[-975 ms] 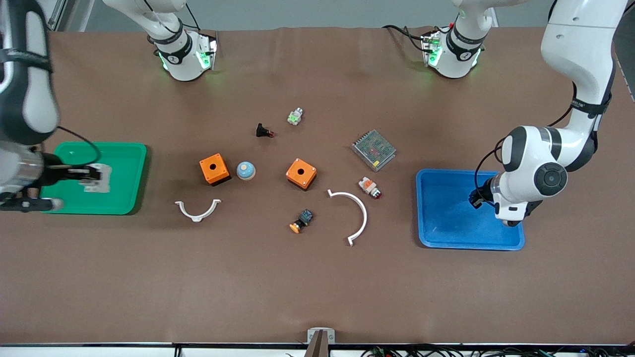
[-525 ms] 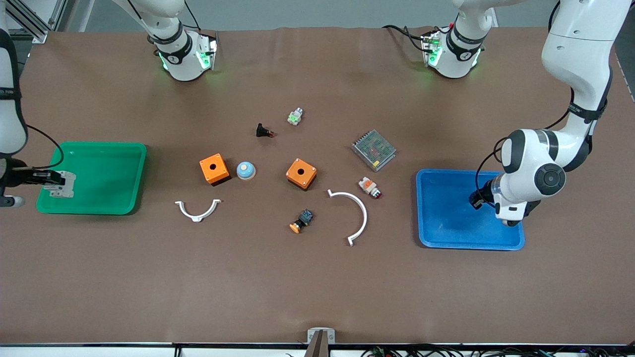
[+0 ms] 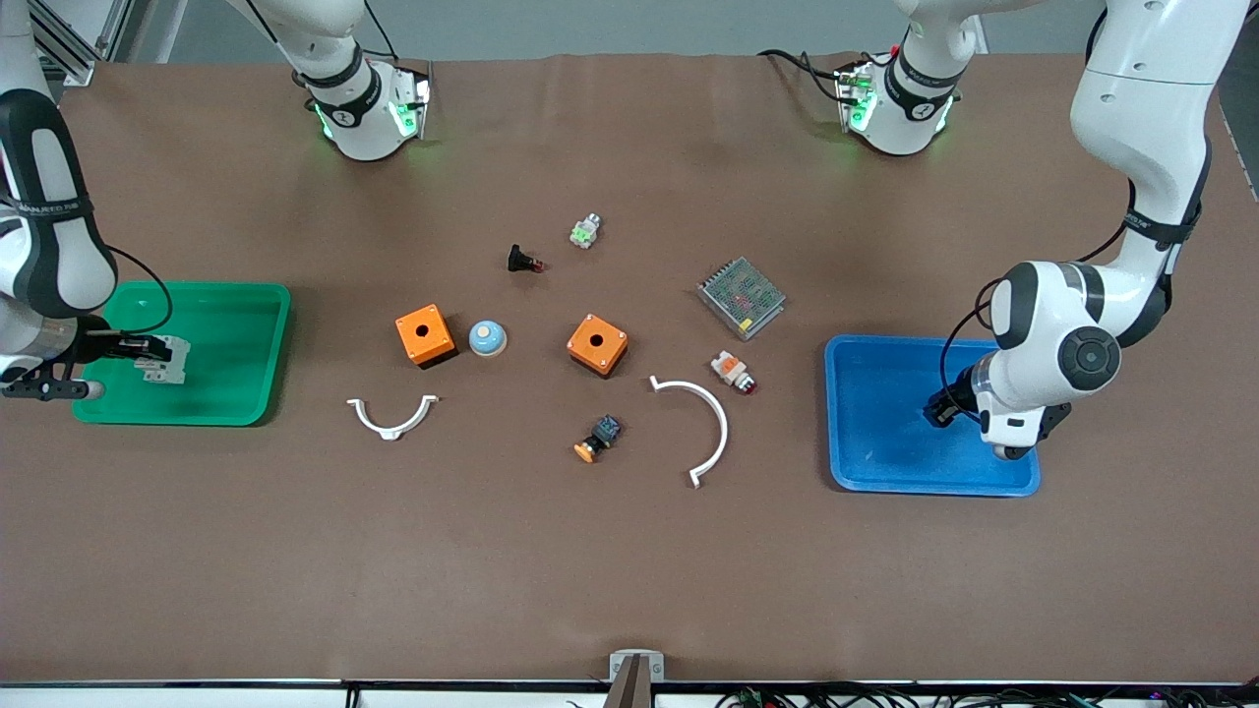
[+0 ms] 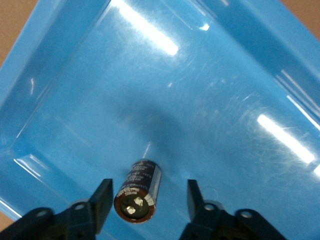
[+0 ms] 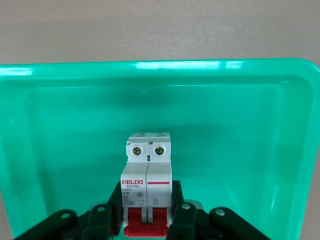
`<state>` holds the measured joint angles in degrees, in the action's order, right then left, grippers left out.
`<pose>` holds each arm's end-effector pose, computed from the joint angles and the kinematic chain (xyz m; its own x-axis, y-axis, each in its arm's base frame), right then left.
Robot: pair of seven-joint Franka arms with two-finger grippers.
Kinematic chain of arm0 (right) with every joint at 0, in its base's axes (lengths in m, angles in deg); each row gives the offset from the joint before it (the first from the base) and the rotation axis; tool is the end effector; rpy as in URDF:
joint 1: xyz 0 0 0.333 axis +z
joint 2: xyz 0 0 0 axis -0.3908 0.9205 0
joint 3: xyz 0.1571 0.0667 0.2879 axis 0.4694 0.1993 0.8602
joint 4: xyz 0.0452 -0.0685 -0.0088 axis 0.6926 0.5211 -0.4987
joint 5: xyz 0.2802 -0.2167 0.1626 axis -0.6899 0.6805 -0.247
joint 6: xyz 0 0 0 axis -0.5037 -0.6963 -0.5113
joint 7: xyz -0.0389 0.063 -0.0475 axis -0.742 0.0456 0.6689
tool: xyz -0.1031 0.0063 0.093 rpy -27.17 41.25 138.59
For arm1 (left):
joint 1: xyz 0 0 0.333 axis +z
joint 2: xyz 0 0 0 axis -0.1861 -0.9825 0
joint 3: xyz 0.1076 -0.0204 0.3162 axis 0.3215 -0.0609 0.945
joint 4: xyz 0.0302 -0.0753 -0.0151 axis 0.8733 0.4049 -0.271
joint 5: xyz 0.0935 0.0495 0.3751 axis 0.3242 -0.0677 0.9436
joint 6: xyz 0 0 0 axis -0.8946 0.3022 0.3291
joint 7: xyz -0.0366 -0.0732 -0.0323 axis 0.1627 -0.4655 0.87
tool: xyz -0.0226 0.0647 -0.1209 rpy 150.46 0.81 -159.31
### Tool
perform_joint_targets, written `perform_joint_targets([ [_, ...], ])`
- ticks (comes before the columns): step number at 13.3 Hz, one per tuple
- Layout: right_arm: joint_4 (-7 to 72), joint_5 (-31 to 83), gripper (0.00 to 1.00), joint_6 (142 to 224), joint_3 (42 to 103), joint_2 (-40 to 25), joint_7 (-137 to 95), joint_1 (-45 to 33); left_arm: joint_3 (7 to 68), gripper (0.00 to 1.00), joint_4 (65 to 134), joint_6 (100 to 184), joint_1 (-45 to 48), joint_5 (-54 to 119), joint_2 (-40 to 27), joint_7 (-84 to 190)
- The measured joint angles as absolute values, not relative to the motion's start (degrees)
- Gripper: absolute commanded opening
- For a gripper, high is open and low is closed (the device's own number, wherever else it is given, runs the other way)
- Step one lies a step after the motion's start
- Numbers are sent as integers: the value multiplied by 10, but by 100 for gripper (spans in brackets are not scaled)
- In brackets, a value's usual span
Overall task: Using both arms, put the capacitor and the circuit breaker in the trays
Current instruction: 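Open the right gripper on the breaker while the left gripper releases the capacitor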
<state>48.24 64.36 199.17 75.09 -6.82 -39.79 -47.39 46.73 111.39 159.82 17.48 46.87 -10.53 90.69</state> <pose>0.5289 -0.2731 0.2269 0.9911 -0.0360 -0.1284 -0.0382 -0.9992 -0.0153 0.6107 -0.0211 0.1919 0.7748 0.6254 -0.0927 0.6225 -0.7802 -0.0610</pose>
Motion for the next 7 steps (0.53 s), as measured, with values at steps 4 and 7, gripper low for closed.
perform_joint_targets([
  [4, 499, 644, 100, 2020, 751, -63, -398, -476, 461, 100, 1063, 1558, 175, 469, -78, 903],
  [7, 491, 644, 100, 2015, 751, -68, -398, -478, 451, 100, 1003, 1455, 175, 469, -24, 865],
])
